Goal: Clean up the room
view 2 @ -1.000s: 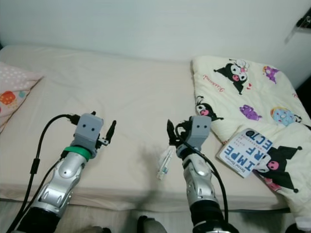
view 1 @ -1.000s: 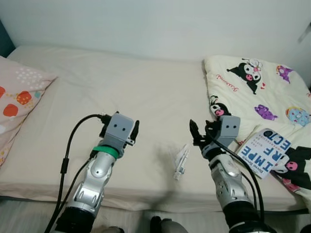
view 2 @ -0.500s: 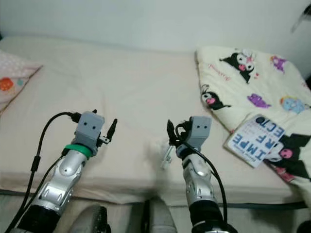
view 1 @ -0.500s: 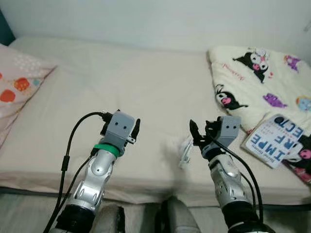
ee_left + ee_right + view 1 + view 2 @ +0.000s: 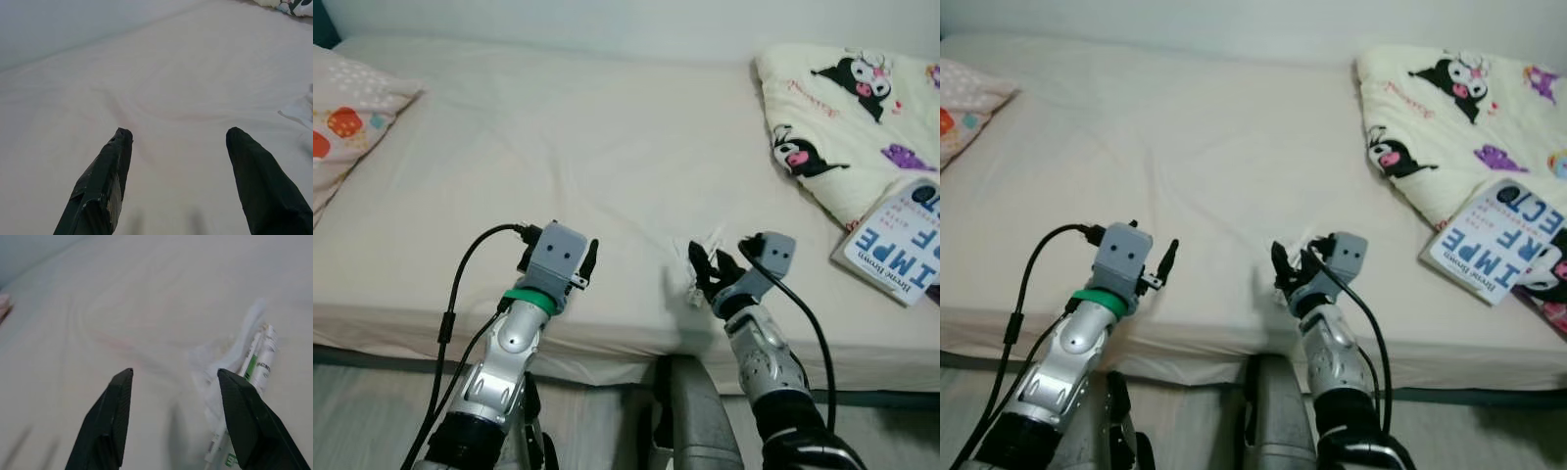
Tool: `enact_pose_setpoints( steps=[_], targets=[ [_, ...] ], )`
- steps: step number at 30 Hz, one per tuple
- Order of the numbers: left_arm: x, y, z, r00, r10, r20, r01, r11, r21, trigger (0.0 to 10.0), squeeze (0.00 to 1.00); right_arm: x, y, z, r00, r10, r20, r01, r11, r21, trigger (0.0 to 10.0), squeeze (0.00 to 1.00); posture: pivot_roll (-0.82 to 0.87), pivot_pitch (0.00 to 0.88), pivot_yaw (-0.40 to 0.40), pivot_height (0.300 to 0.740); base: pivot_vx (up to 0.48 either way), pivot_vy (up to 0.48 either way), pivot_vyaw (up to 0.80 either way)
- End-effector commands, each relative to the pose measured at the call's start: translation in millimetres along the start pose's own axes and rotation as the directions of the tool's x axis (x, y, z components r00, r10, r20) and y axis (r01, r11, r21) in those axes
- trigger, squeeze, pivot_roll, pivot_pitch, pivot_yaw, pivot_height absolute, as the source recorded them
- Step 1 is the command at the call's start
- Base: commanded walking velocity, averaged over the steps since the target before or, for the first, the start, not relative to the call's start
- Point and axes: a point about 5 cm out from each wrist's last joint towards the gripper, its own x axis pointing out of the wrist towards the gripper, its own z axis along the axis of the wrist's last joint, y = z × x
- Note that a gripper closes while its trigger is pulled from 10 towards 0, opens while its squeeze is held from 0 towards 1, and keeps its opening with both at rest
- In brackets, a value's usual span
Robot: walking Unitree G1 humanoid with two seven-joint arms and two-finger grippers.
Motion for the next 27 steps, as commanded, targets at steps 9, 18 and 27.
enact_pose_setpoints(
  steps=[9, 18, 27],
  targets=[
    [-6.9, 2.6, -1.2, 1.000, -0.003, -0.025, 0.003, 1.000, 0.006, 10.0, 0.00, 0.5, -20.3, -7.2, 0.982, -0.173, -0.073, 0.171, 0.985, -0.028, 10.0, 1.00, -0.04, 0.219, 0.020, 0.571, 0.000, 0.000, 0.00],
    [-12.7, 7.9, 3.2, 0.999, -0.015, -0.036, 0.015, 1.000, 0.015, 10.0, 0.00, 11.3, -28.3, 15.0, 0.974, -0.223, -0.030, 0.224, 0.975, 0.016, 10.0, 0.00, -0.02, 0.276, 0.044, 0.571, 0.000, 0.000, 0.00],
    [-14.4, 18.2, 14.0, 1.000, 0.014, -0.025, -0.014, 1.000, 0.010, 10.0, 0.00, 19.9, -22.5, 27.3, 0.982, -0.188, -0.019, 0.189, 0.981, 0.042, 10.0, 0.00, 0.00, 0.316, 0.049, 0.571, 0.000, 0.000, 0.00]
  ],
)
